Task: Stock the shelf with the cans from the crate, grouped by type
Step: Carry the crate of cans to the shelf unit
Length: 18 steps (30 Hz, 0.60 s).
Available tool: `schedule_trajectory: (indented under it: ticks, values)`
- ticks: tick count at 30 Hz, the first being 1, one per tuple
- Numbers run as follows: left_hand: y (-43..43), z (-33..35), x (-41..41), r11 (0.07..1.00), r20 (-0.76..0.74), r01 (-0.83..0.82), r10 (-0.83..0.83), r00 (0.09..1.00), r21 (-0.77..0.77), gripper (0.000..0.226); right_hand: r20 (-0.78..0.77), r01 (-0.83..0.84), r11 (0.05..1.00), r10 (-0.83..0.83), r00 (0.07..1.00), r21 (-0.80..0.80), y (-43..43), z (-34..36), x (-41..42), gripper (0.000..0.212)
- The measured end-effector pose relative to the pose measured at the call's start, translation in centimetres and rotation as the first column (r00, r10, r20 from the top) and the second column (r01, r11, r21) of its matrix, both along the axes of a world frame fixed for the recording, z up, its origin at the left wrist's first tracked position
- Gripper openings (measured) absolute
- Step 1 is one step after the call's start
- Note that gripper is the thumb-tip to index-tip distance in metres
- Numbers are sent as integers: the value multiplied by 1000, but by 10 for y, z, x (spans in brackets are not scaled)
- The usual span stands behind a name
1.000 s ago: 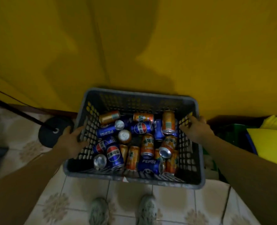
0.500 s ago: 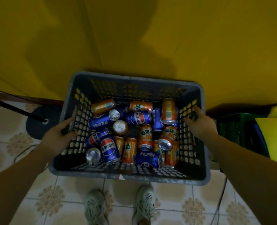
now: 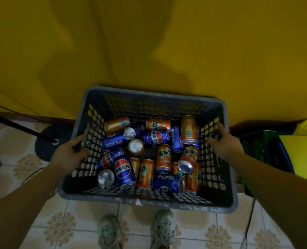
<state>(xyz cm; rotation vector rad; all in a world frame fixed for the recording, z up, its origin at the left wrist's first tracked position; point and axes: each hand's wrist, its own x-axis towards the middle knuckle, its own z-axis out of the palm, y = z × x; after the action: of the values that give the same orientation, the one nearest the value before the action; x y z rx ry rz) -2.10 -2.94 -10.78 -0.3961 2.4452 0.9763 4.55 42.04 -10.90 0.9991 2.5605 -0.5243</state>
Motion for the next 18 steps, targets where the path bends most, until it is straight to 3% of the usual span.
schedule_trajectory:
  ticks: [11, 18]
  values:
    - [-35, 154, 38, 991, -38, 108, -111, 993, -77, 74, 14, 18, 1000, -18, 1000, 14, -38, 153, 64, 76]
    - [-44, 247, 43, 937, -5, 346, -347, 938, -35, 71, -1, 193, 978, -194, 981, 82, -73, 243, 159, 74]
